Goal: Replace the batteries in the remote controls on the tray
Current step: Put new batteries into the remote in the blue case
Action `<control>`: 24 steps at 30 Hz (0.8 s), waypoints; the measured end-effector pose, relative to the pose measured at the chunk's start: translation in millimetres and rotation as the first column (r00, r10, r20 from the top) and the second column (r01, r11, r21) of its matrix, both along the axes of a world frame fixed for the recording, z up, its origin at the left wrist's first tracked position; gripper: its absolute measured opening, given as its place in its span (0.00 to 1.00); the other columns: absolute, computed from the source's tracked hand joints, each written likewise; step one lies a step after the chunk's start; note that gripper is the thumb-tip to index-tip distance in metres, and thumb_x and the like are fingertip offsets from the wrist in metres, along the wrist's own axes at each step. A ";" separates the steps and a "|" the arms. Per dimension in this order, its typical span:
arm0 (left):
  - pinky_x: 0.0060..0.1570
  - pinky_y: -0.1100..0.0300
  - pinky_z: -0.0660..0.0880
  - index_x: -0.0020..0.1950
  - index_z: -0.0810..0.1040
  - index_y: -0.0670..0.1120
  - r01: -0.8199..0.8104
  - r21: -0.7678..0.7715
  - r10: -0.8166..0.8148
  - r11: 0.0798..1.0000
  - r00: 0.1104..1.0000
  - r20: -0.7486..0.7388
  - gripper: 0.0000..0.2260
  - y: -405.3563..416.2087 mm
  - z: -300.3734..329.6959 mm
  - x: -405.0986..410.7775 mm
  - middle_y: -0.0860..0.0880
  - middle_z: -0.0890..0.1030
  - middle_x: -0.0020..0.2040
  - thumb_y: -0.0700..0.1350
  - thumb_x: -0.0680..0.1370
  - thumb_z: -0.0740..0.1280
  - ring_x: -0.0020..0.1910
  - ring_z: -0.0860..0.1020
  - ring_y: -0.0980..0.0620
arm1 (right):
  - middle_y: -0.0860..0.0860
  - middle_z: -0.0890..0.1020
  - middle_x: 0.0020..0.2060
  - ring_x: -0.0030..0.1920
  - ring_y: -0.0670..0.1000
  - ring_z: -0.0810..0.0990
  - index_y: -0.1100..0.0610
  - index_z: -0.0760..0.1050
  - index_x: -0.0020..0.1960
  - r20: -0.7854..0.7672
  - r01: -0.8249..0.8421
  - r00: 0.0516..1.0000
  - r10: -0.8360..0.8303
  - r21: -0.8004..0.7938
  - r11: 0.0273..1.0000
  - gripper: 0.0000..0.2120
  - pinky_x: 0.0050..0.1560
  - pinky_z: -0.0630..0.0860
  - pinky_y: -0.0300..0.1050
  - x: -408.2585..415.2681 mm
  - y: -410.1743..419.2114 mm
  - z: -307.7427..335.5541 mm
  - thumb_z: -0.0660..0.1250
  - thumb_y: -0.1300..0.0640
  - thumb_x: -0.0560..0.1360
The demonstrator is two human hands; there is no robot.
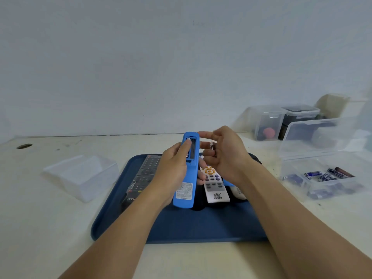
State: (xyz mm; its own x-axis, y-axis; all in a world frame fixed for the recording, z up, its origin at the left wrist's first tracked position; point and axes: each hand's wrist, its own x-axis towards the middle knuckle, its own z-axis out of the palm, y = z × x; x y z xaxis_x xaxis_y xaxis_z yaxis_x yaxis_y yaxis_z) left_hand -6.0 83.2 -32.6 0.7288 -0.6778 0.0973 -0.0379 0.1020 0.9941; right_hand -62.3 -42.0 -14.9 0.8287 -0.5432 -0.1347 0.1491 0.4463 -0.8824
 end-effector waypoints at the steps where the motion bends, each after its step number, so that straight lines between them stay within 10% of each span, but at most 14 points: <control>1: 0.29 0.55 0.80 0.55 0.78 0.43 -0.008 0.015 0.008 1.000 1.000 0.005 0.16 -0.5 -0.8 0.2 0.44 0.83 0.34 0.54 0.85 0.58 0.27 0.80 0.47 | 0.57 0.78 0.38 0.28 0.48 0.65 0.65 0.77 0.62 0.013 0.009 1.000 -0.009 0.012 1.000 0.18 0.30 0.60 0.41 0.4 -2.1 -0.8 0.54 0.59 0.79; 15: 0.30 0.55 0.78 0.54 0.74 0.43 -0.121 0.072 0.114 0.990 0.988 0.100 0.14 -4.3 -8.2 11.4 0.45 0.83 0.35 0.52 0.86 0.56 0.29 0.81 0.47 | 0.46 0.86 0.53 0.52 0.48 0.79 0.53 0.78 0.54 0.021 -0.041 0.998 0.053 -0.362 0.931 0.06 0.53 0.71 0.45 -5.3 -16.1 -7.1 0.68 0.53 0.79; 24: 0.29 0.58 0.77 0.47 0.77 0.40 -0.027 -0.028 0.021 0.999 0.977 -0.213 0.28 -4.0 -7.0 15.0 0.41 0.80 0.35 0.63 0.84 0.52 0.28 0.78 0.47 | 0.55 0.84 0.38 0.38 0.49 0.79 0.59 0.82 0.51 0.199 0.099 0.980 -0.024 -0.376 0.921 0.04 0.42 0.78 0.39 0.3 -4.1 -5.2 0.68 0.61 0.79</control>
